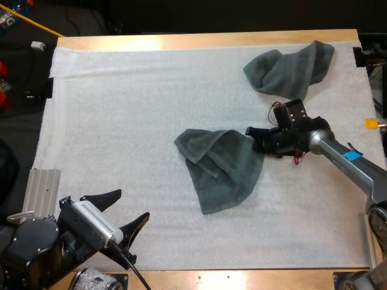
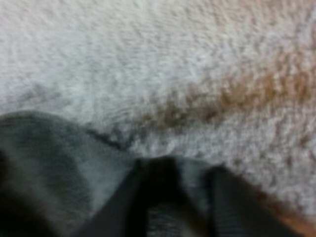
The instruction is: Pick towel from pile, fold and stack
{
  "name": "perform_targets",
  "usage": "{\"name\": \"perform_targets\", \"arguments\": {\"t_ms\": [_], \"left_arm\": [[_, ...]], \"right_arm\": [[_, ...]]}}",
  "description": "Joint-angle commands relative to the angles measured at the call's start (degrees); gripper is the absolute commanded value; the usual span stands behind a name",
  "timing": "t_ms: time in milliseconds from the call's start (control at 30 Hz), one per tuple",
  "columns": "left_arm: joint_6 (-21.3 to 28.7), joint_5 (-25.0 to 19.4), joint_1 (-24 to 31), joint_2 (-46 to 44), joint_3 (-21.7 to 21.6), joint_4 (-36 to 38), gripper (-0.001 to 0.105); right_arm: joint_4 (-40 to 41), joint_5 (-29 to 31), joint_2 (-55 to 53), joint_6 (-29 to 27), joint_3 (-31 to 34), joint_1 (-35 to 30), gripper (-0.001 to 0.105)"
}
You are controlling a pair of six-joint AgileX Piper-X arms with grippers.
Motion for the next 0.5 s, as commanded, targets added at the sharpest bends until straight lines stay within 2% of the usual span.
{"name": "perform_targets", "arguments": {"t_ms": [0,67,100,267,467], "left_arm": [[-0.41,0.35,-0.27,0.07,-0.24,-0.19,0.064],[-0.41,0.35,-0.27,0.07,-0.24,-0.19,0.064],[-0.41,0.35,-0.27,0.07,-0.24,-0.19,0.064],[1.70,0.35,-0.27,0.07,-0.12,-0.19,0.064],[11.09,1.34,-0.27,0.90,1.61,-0.19,0.064]], "right_arm": [[0.73,0.70,0.33,0.14,-0.07,0.01,0.015],[2.02,1.00,0.33,-0.44,-0.07,0.01,0.002],[2.65,1.28,0.23,-1.06,-0.07,0.01,0.000],[8.04,6.71,-2.65,-7.51,-0.07,0.57,0.000],[15.60,12.13,-10.04,-15.03,-0.07,1.09,0.000]]}}
